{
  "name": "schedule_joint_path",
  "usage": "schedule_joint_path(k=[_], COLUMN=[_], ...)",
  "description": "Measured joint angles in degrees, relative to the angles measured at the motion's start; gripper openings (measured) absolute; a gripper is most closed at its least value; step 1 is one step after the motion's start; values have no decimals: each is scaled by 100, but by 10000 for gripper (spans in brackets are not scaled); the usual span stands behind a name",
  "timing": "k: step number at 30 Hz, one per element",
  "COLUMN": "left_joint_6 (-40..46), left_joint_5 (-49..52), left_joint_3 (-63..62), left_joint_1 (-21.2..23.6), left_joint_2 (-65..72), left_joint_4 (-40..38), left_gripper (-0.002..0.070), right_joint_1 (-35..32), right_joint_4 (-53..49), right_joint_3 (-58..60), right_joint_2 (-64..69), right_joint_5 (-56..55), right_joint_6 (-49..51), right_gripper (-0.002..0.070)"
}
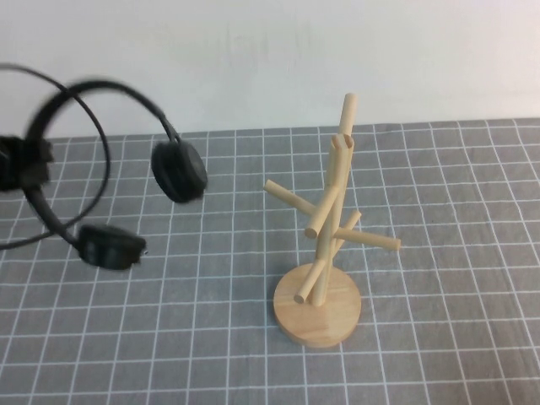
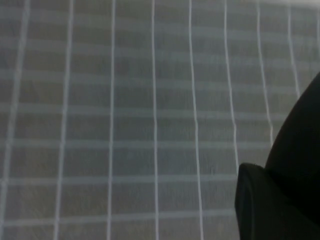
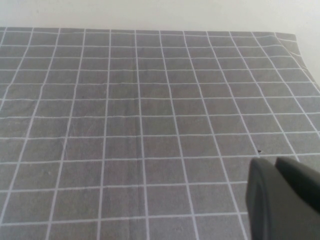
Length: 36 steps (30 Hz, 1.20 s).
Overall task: Take out the headphones from the headphone stand
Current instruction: Place the headphones on the table
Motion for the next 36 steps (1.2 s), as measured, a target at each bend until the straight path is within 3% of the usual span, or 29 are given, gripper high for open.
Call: schedule_joint_path(k=[7,13,19,26,29,33,36], left_joint_6=[-173,-234,-361,-1206,-1313,-1494,-1584], left_joint_5=[173,-397,-692,-851,-789,-679,-372], left_joint_3=[0,0,-12,-12,-12,-35,-188], left_joint_1=[-513,-970,-981,-981,-981,-981,-981], left_joint_2=[1014,1774,2164,2204,2204,2204,2204], left_joint_4=[146,160,316,1004,1045,1060,1075], left_gripper=[59,59,59,67,136,298,342], right_joint_1=[0,0,0,0,0,0,0], right_joint_4=[0,0,0,0,0,0,0], right_joint_3=[0,0,0,0,0,0,0], right_joint_2=[0,0,0,0,0,0,0], right_joint_5=[0,0,0,0,0,0,0], right_joint_6=[0,0,0,0,0,0,0], right_gripper=[-6,-6,-6,-6,-6,-6,-6])
